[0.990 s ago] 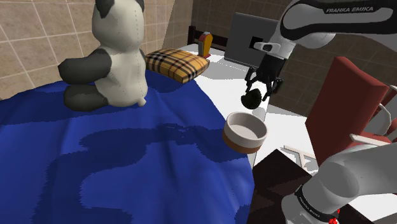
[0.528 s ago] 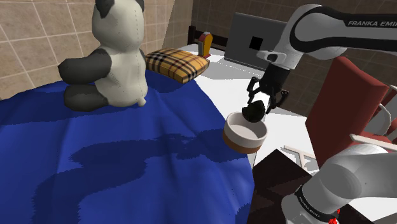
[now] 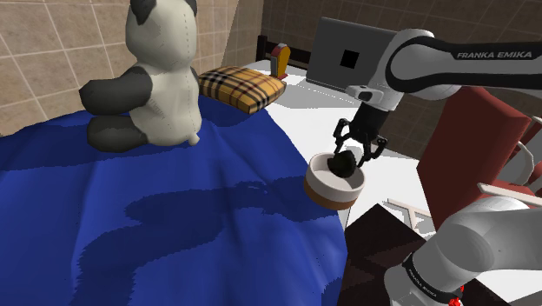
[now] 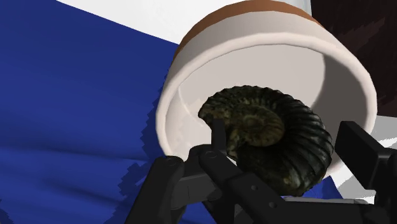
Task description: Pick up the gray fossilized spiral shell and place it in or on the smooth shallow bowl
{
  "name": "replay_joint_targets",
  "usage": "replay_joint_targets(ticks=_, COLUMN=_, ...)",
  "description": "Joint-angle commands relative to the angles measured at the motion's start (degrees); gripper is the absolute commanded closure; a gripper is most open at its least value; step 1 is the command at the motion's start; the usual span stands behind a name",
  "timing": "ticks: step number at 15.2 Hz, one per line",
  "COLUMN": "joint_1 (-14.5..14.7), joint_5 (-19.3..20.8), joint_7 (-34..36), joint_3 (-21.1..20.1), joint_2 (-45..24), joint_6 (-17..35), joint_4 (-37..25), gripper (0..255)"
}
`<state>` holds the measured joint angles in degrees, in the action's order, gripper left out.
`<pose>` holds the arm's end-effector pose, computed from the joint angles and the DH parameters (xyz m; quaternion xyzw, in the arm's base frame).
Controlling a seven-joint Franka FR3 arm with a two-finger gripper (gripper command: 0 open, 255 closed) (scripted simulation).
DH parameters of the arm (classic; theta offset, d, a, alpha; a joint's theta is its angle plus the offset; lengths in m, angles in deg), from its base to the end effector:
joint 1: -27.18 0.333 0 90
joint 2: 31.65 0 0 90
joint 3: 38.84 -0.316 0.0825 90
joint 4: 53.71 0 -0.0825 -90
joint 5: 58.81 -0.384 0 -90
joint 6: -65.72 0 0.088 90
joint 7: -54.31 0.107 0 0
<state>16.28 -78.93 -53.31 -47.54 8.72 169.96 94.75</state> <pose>0.3340 0.0175 0.4731 -0.6543 -0.7461 -0.0800 0.0944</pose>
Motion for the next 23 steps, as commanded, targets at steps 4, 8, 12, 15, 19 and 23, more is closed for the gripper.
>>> replay_joint_targets(ticks=4, joint_1=0.26, joint_5=-0.69, joint_7=-0.58, joint_3=-0.56, joint_2=-0.53, joint_6=3.25, joint_4=2.71, gripper=255)
replay_joint_targets(ticks=8, joint_1=0.26, joint_5=-0.69, joint_7=-0.59, joint_3=-0.56, joint_2=-0.54, joint_6=3.25, joint_4=2.71, gripper=255)
replay_joint_targets(ticks=12, joint_1=0.26, joint_5=-0.69, joint_7=-0.58, joint_3=-0.56, joint_2=-0.54, joint_6=3.25, joint_4=2.7, gripper=0)
replay_joint_targets(ticks=15, joint_1=0.26, joint_5=-0.69, joint_7=-0.59, joint_3=-0.56, joint_2=-0.54, joint_6=3.25, joint_4=2.7, gripper=0)
replay_joint_targets(ticks=19, joint_1=-0.6, joint_5=0.99, joint_7=-0.26, joint_3=1.04, joint_2=0.0, joint_6=-2.62, joint_4=-2.46, gripper=0)
replay_joint_targets(ticks=23, joint_1=-0.78, joint_5=1.39, joint_7=-0.18, joint_3=1.44, joint_2=0.0, joint_6=-4.1, joint_4=-3.91, gripper=0)
